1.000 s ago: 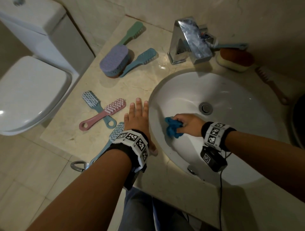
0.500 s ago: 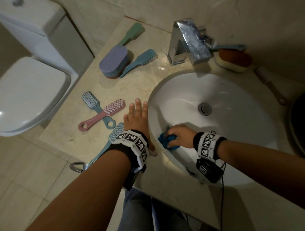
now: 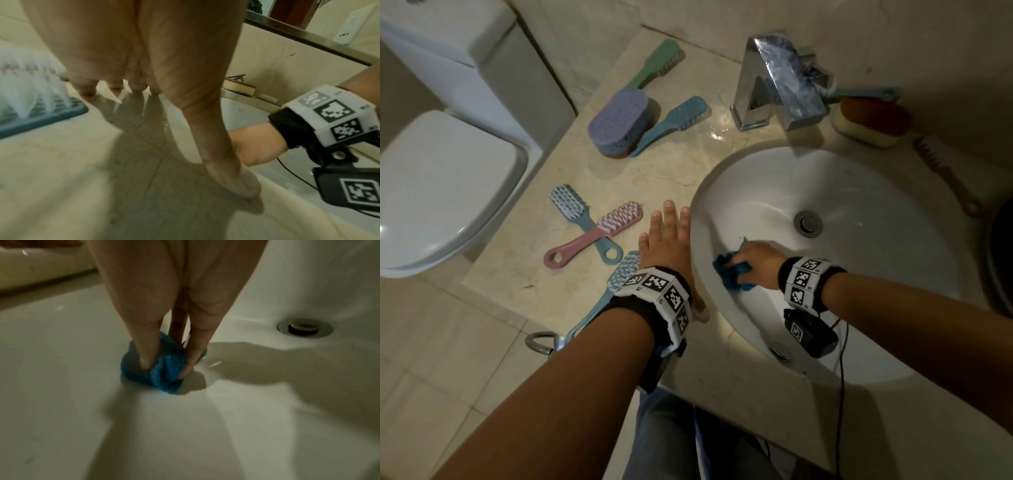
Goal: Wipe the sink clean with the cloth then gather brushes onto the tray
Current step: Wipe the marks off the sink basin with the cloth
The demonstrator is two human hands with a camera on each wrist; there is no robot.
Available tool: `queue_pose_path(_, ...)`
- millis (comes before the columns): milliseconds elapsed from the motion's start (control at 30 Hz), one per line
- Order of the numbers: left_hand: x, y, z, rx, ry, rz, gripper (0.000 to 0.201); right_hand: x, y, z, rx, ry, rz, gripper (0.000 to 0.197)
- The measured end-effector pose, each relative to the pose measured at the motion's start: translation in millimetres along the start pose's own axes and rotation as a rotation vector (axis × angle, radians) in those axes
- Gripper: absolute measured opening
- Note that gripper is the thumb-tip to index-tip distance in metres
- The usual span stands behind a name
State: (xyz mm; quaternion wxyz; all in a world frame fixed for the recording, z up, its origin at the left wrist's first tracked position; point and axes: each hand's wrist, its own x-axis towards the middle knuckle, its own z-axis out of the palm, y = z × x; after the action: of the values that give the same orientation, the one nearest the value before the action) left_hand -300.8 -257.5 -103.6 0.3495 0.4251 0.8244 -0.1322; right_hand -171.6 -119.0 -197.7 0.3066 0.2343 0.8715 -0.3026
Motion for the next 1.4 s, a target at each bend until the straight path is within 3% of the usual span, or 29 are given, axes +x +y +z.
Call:
queue_pose_path(167, -0.6, -0.9, -1.3, -0.024, -0.009, 0.003, 0.159, -19.1, 13.3, 5.9, -0.001, -0.107, -0.085, 0.039)
queue_pose_path(267, -0.8, -1.2, -0.8, -0.020, -0.005, 0.002, 0.160, -43.0, 25.5, -5.3, 0.104, -0.133, -0.021, 0.036)
queue_pose_path(400, -0.9, -0.8, -0.7, -0.021, -0.001, 0.000, 0.160, -85.9, 41.2, -15.8, 0.121, -0.423, 0.036, 0.021)
queue_pose_path(500, -0.9, -0.8, -0.8, -0.028, 0.005, -0.002, 0.161, -110.0, 40.7, -13.7, 0.245, -0.523, 0.037, 0.021)
queue_pose_path(667, -1.5, -0.8, -0.5, -0.022, 0.011, -0.003, 0.162, -122.6, 30.3, -6.6, 0.422, -0.547, 0.040, 0.021)
queue_pose_path(833, -1.0, -0.3, -0.6, -0.015, 0.014, -0.007, 0.161, -124.9, 21.8, 4.7, 0.269, -0.480, -0.009, 0.031)
queue_pose_path(1100, -0.7, -0.9, 0.0, -0.024, 0.017, -0.002, 0.162, -125.4, 41.5, 0.2, 0.029, -0.498, 0.055, 0.035)
queue_pose_path(1267, -0.9, -0.8, 0.4, -0.014, 0.020, -0.001, 0.162, -133.0, 40.3, -9.6, 0.373, -0.448, 0.092, 0.022)
queue_pose_path(1400, -1.0, -1.1, 0.9, -0.009, 0.026, 0.003, 0.162, -134.5, 30.4, 5.6, 0.374, -0.469, 0.020, 0.020)
